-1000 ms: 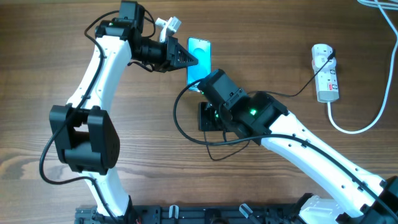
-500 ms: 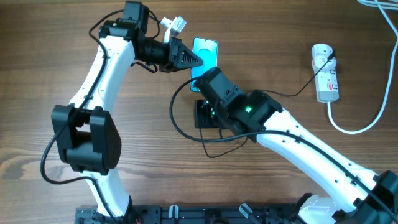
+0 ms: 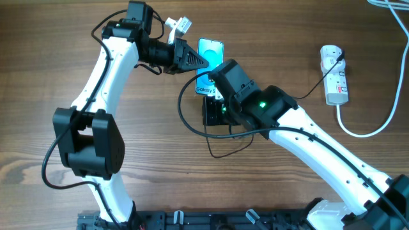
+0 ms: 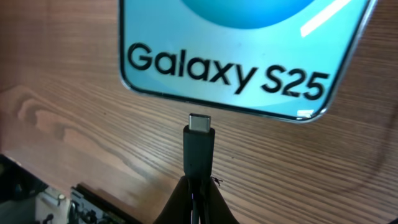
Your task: Plug charger to phone and switch on socket
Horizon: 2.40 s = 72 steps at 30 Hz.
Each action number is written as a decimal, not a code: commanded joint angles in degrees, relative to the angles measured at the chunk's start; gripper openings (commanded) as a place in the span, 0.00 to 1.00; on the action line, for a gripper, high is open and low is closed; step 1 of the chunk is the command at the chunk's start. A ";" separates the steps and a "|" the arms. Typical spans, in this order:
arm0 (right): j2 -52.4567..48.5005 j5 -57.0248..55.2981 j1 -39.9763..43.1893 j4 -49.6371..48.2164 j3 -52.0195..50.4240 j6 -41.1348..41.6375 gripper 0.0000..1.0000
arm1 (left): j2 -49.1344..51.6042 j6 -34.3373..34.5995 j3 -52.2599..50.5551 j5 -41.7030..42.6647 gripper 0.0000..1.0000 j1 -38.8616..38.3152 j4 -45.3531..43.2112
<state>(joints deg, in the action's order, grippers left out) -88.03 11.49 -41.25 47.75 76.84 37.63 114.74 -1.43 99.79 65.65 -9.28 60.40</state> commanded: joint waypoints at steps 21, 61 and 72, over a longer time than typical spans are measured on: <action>-0.50 -2.89 1.20 -0.85 0.39 3.06 0.04 | -1.70 -1.33 0.94 2.03 0.04 0.04 0.52; -0.70 0.39 1.20 0.07 0.39 1.33 0.04 | -1.70 -1.09 0.94 3.76 0.04 0.00 0.70; -0.70 0.17 1.20 -1.49 0.39 1.31 0.04 | -1.70 -1.11 0.94 3.76 0.04 0.00 0.92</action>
<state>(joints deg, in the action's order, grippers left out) -88.07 11.77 -40.40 47.16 76.84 39.33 114.74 -1.43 99.79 66.19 -9.26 61.17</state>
